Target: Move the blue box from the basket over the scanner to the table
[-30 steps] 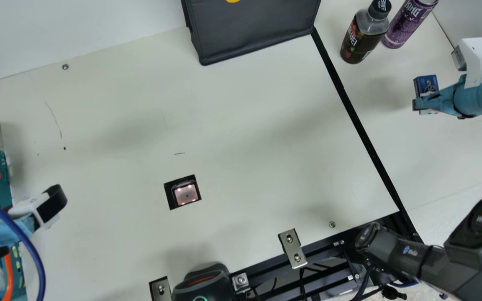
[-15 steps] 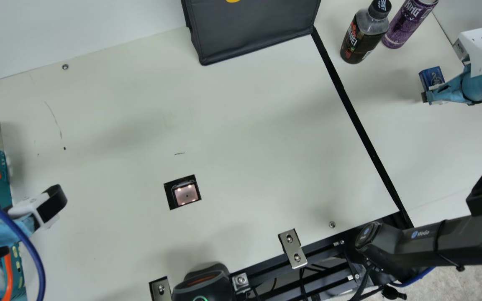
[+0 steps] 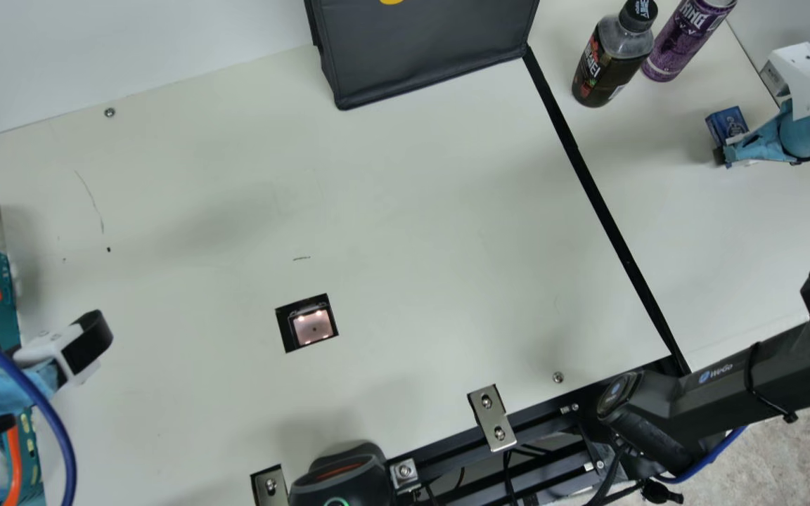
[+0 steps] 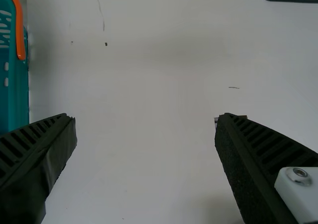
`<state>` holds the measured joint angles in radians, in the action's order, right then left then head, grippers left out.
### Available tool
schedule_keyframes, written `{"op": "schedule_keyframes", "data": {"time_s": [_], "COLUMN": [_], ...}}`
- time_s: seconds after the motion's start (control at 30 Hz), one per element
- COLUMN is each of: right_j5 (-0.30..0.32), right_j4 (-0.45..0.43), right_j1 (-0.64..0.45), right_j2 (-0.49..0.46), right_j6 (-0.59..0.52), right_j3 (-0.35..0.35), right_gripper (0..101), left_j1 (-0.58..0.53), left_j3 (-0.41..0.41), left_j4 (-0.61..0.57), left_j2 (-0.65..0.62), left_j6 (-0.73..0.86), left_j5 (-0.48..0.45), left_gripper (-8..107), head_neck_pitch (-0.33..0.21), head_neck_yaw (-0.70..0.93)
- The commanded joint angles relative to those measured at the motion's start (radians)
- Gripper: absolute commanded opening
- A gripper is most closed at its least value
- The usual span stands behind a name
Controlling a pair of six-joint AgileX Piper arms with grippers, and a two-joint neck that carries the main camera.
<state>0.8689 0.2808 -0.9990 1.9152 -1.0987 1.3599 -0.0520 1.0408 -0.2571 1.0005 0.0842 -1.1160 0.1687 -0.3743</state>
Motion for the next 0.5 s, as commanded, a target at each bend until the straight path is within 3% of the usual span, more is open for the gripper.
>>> {"op": "schedule_keyframes", "data": {"time_s": [0.0, 0.47], "right_j5": [0.001, -0.005], "right_j4": [0.001, 0.018], "right_j1": [0.001, 0.014], "right_j2": [0.013, 0.071], "right_j6": [-0.006, -0.017], "right_j3": [0.014, 0.075], "right_gripper": [0, 3], "left_j1": [0.0, 0.0], "left_j3": [0.0, 0.0], "left_j4": [0.0, 0.0], "left_j2": [0.0, 0.0], "left_j6": [0.0, 0.0], "left_j5": [0.0, 0.0], "left_gripper": [90, 90], "head_neck_pitch": [-0.03, -0.03], "head_neck_yaw": [-0.002, -0.002]}}
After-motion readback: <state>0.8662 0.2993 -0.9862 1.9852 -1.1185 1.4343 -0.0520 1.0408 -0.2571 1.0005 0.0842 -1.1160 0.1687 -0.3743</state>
